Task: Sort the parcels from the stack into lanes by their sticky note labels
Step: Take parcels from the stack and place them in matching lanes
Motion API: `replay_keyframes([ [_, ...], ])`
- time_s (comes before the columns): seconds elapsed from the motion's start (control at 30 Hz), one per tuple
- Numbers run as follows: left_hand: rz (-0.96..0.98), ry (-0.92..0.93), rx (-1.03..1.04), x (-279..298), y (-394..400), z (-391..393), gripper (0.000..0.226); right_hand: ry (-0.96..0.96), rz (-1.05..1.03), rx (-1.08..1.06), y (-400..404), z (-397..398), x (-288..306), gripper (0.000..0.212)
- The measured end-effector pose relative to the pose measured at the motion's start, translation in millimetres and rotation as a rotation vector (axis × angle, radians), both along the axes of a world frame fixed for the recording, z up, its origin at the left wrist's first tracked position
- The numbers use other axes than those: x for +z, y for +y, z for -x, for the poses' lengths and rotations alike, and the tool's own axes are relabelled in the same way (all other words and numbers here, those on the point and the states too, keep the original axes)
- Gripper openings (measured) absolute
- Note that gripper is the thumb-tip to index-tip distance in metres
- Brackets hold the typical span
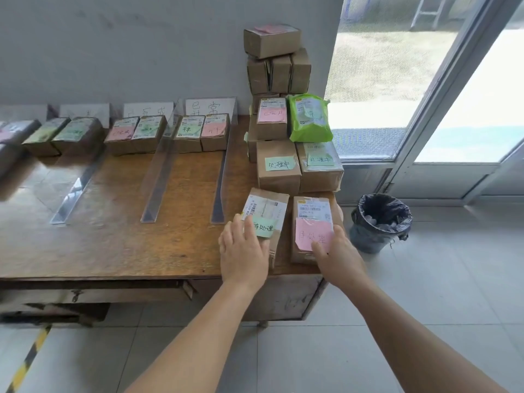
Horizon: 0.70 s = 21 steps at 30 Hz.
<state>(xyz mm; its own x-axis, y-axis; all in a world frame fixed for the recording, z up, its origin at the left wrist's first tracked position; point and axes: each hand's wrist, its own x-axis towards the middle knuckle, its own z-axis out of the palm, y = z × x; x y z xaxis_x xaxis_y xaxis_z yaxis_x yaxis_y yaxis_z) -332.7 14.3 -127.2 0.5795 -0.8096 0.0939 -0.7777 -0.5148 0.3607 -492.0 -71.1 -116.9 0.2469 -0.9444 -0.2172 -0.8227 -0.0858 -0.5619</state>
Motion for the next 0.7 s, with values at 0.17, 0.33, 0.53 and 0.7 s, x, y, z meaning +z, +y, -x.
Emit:
replay_keyframes([
  [0.17,-0.043,0.291,0.137,-4,2,-8,0.070,0.018,-0.073,-0.023,-4,-5,1,0.035],
  [0.33,-0.017,0.473,0.145,-7,3,-3,0.071,-0.041,-0.143,-0.060,-2,-5,-4,0.040],
  [0.53,0.130,0.580,0.149,-9,16,2,0.062,-0.179,-0.086,-0.053,2,3,-8,0.037],
  [0.7,0.299,0.524,0.128,9,28,4,0.064,-0.381,0.027,-0.081,11,6,8,0.035],
])
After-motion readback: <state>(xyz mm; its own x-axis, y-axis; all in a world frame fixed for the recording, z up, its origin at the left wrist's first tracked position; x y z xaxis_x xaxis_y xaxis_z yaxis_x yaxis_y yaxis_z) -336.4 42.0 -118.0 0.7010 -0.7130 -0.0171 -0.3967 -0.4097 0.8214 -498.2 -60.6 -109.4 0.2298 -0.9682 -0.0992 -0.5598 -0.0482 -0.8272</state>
